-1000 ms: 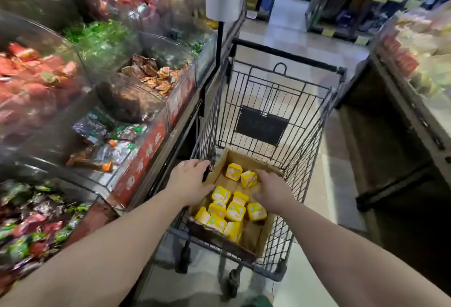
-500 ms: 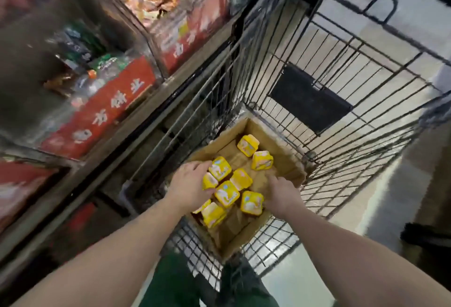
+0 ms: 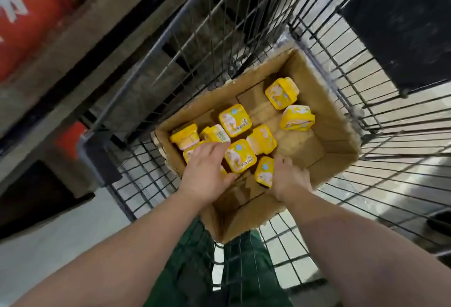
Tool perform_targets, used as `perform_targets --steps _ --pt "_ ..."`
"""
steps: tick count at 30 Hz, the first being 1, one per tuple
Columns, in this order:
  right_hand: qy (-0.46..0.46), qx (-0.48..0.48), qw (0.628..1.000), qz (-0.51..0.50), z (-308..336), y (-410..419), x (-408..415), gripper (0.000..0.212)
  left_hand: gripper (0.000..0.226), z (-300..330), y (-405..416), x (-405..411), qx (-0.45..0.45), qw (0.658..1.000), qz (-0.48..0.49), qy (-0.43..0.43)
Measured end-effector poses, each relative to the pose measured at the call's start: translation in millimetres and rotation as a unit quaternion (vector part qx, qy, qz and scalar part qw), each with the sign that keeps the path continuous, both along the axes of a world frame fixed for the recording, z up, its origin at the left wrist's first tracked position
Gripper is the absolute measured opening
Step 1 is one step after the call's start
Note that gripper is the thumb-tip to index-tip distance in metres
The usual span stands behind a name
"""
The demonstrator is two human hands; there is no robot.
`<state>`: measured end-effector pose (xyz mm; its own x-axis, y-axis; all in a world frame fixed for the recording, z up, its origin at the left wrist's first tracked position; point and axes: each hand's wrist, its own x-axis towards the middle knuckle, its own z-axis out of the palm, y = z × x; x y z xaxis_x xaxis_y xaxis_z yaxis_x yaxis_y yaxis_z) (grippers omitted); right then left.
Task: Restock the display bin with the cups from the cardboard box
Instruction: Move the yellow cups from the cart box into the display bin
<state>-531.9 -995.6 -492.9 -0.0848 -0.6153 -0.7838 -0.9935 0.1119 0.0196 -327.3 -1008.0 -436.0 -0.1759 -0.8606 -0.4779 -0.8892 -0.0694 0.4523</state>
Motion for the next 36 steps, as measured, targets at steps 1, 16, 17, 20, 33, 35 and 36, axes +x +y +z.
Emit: perform_targets --steps 1,16,17,20,33,35,36 --pt "-0.006 0.004 1.0 -0.009 -0.8 -0.4 0.7 0.062 0.075 -1.6 1.7 0.1 -0.001 1.0 -0.001 -0.001" --pt "-0.322 -0.027 0.946 -0.034 86.8 -17.8 15.4 0.094 0.11 26.6 -8.3 -18.7 0.14 0.985 -0.076 0.073" --pt "-0.332 -0.019 0.941 -0.063 84.5 -18.1 14.8 0.097 0.105 26.9 -8.5 -16.5 0.132 0.987 -0.056 0.078" --pt "-0.345 -0.02 0.901 -0.261 75.5 -26.2 8.2 0.091 0.098 22.3 -8.7 -3.0 0.126 0.989 0.004 0.071" --pt "-0.216 -0.045 0.903 -0.369 -24.5 -47.1 5.1 0.101 0.105 -3.9 -9.7 14.8 0.124 0.99 0.065 0.031" --pt "-0.207 -0.052 0.909 -0.359 -25.4 -49.6 8.8 0.098 0.105 -5.5 -8.7 15.8 0.119 0.99 0.063 0.033" --pt "-0.199 -0.052 0.912 -0.356 -26.0 -50.3 9.8 0.096 0.105 -5.7 -8.3 16.5 0.118 0.99 0.062 0.036"
